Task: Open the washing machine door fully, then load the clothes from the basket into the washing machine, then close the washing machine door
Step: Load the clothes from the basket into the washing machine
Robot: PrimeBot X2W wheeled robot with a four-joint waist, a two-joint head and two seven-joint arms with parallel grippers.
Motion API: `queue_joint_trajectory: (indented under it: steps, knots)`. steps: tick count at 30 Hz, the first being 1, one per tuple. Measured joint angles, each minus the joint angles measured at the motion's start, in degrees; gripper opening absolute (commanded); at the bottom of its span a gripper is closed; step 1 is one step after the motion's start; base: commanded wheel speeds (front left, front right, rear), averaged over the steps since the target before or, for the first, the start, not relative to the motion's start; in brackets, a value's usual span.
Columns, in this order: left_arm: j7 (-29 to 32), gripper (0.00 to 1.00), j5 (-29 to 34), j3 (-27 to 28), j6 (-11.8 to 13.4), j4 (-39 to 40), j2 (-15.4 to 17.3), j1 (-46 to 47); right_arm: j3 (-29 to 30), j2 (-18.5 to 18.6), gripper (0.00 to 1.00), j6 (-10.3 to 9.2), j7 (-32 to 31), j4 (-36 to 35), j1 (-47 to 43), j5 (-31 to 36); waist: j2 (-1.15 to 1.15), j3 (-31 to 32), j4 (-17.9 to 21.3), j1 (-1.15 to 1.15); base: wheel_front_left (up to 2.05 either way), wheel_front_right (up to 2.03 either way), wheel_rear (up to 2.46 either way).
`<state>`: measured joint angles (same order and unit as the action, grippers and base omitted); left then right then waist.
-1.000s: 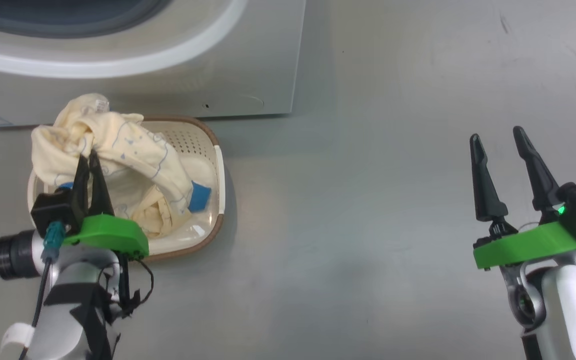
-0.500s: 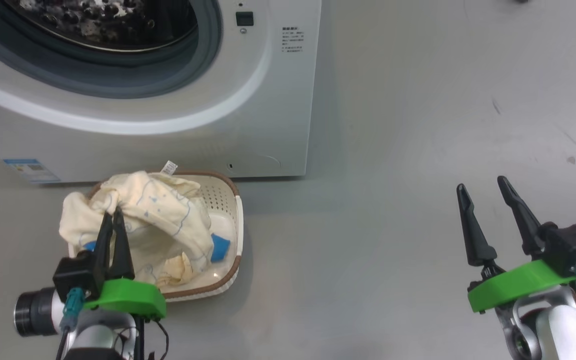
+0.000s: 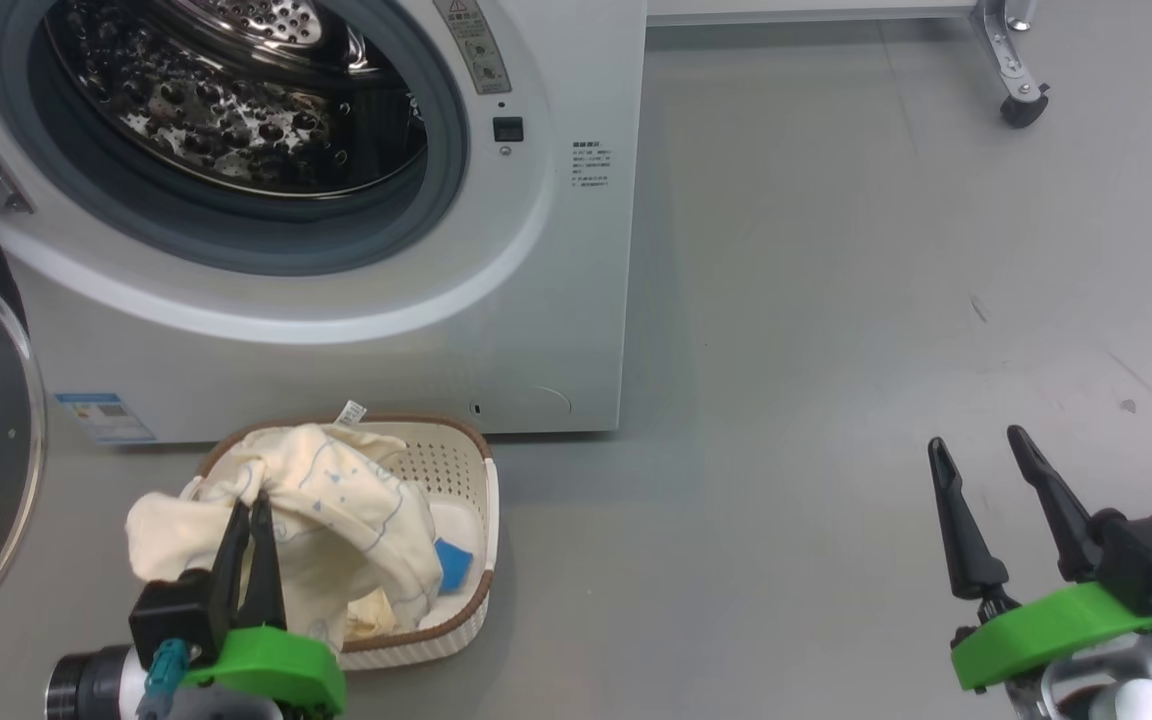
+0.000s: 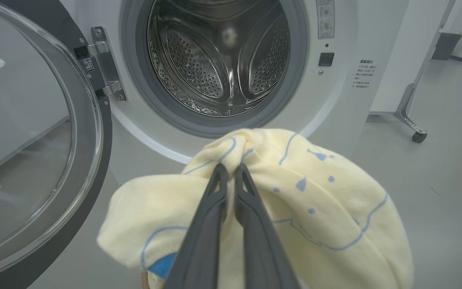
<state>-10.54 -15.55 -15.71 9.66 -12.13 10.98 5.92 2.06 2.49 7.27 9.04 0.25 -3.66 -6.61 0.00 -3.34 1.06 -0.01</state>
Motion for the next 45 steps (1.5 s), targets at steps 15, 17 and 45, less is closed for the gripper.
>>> queue_joint_trajectory:
  steps: [15, 17, 45]
  knots:
    - [1.6, 0.00, 0.0, -1.1, 1.0, 1.3, 0.5, -1.1, 0.1, -0.1, 1.00, 0.00, -1.1, -1.2, -1.6, -0.4, -0.01, 0.7, -0.1, 0.00, 0.00, 0.00, 0.00]
    - [1.6, 0.00, 0.0, -1.1, 1.1, 1.3, 0.5, -1.1, 0.1, -0.1, 1.00, 0.00, -1.1, -1.2, -1.6, -0.4, -0.01, 0.6, -0.1, 0.01, 0.00, 0.00, 0.00]
    - [1.9, 0.00, -1.5, -0.8, 0.9, -3.5, 0.6, 10.7, -2.8, -0.1, 1.00, 0.00, 0.1, -1.0, 3.0, -1.5, -0.01, -7.8, 2.3, 0.02, 0.00, 0.00, 0.00]
